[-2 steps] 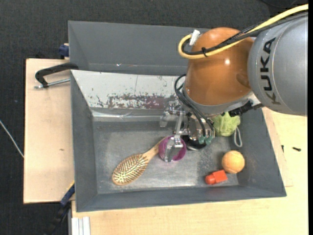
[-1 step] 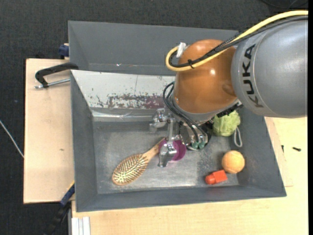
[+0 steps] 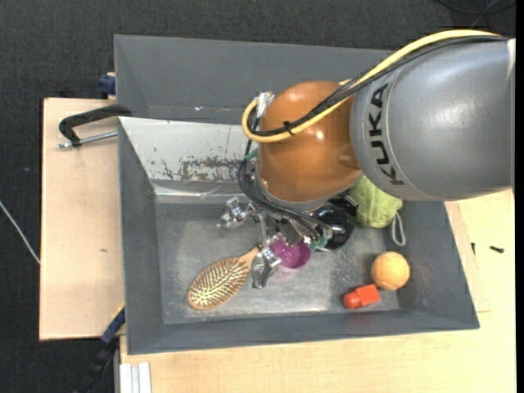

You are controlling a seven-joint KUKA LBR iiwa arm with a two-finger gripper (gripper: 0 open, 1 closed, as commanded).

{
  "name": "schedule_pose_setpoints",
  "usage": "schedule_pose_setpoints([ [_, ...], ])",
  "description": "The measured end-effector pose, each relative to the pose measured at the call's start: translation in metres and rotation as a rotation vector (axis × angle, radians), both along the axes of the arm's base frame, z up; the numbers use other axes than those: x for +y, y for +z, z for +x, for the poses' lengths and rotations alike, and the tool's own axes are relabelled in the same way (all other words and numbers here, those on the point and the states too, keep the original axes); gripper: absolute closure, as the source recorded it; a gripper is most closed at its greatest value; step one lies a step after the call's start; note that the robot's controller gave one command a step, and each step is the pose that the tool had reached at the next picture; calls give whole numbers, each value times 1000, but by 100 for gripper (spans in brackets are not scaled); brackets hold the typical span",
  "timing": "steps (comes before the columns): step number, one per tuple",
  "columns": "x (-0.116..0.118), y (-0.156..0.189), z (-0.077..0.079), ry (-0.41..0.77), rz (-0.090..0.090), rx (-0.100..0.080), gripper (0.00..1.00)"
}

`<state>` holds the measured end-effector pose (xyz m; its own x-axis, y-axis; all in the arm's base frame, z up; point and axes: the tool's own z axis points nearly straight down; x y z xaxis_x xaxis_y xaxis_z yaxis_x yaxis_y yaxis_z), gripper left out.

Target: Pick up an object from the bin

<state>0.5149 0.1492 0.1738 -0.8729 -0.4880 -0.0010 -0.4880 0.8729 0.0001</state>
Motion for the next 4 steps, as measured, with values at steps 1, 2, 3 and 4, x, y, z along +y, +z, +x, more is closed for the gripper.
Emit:
schedule_pose_setpoints([
  [1,12,-18,-1,-8,0,2,0],
  [2,10,-65,1,307,0,-2,0],
  [3,10,-96,4,352,-2,3,100],
  [4,10,-96,4,352,-2,3,100],
])
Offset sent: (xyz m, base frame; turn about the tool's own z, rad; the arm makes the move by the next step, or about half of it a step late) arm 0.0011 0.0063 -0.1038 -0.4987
